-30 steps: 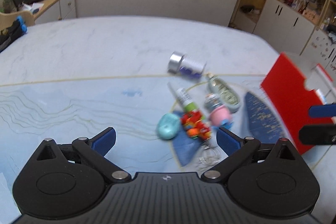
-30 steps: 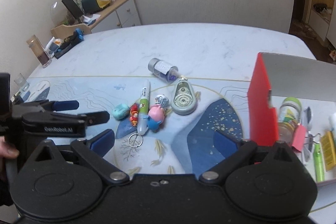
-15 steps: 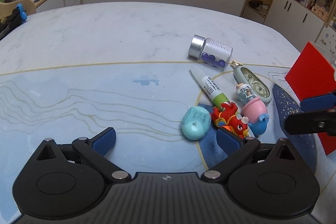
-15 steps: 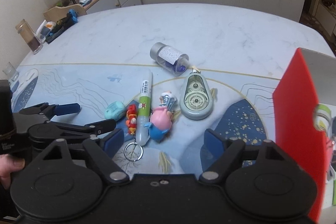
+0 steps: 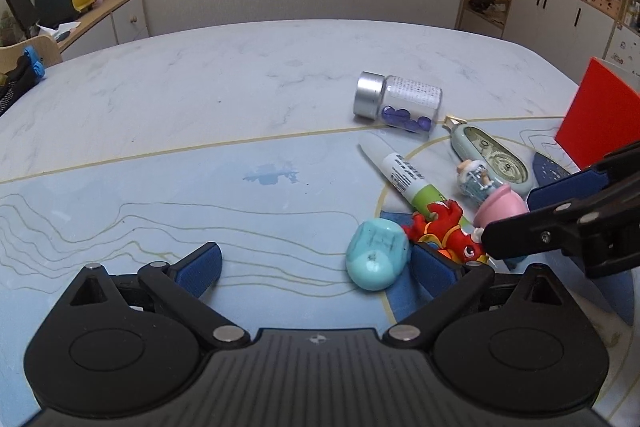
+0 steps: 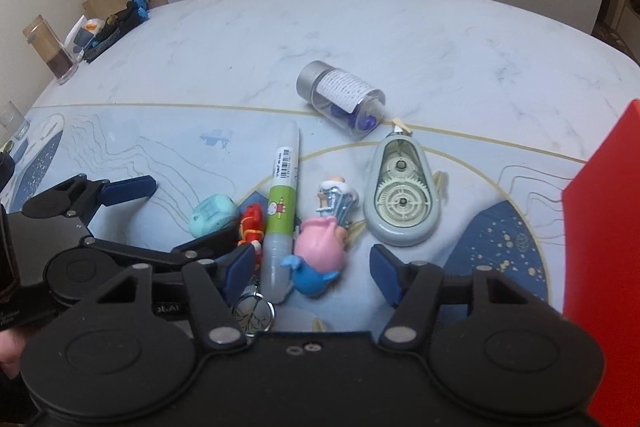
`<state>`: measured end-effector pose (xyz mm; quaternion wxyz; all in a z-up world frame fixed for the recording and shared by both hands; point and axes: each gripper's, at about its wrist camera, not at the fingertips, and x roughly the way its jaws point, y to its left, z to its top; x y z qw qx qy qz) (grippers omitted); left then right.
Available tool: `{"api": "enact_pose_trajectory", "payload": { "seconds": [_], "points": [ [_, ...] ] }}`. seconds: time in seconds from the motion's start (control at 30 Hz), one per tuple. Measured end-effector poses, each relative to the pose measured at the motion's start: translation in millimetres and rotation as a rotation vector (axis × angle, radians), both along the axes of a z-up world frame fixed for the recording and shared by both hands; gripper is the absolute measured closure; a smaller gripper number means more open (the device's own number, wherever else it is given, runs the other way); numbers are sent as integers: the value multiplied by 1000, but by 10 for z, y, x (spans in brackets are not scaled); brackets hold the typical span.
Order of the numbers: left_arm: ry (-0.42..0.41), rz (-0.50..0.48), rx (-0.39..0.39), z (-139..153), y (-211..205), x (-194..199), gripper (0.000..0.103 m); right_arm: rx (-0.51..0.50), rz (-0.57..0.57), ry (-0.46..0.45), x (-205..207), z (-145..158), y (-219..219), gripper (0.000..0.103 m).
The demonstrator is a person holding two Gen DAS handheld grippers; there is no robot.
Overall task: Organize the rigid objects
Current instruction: 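Close left gripper on teal eraser while right gripper grasps pink pig figure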
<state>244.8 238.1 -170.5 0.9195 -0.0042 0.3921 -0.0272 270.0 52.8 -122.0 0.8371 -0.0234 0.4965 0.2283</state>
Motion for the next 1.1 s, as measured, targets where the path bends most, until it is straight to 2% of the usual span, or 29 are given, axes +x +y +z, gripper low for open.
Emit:
{"api": "enact_pose_trajectory", "payload": {
  "seconds": [0.13, 0.23, 0.3, 0.37, 0.5, 0.67, 0.77, 1.03, 1.1],
  "points": [
    [-11, 3, -8, -1, 0, 20, 4, 15, -6, -8, 24, -1, -7, 44],
    [-23, -11, -17, 13, -9, 24, 12, 33, -23, 8, 55, -24, -42, 51],
    [-32, -21, -24, 27, -20, 22, 25, 45, -30, 17, 65, -37, -62, 56],
    [-35, -32, -24, 40, -41, 24, 31, 49, -34, 21, 76, -43, -67, 60],
    [-36, -44, -45, 61, -65, 12, 52, 52, -54, 27, 89, -57, -102, 69],
    [-12, -27, -75, 93, -86, 11, 69, 52, -73, 25, 69, -57, -127, 70],
    [10, -19, -99, 110, -93, 9, 73, 63, -86, 17, 38, -23, -154, 70],
    [26, 8, -115, 193, -101, -115, 73, 78, -112, 27, -117, 53, -246, 71],
    [29, 12, -121, 232, -109, -163, 73, 93, -121, 32, -167, 89, -297, 74]
  ]
}}
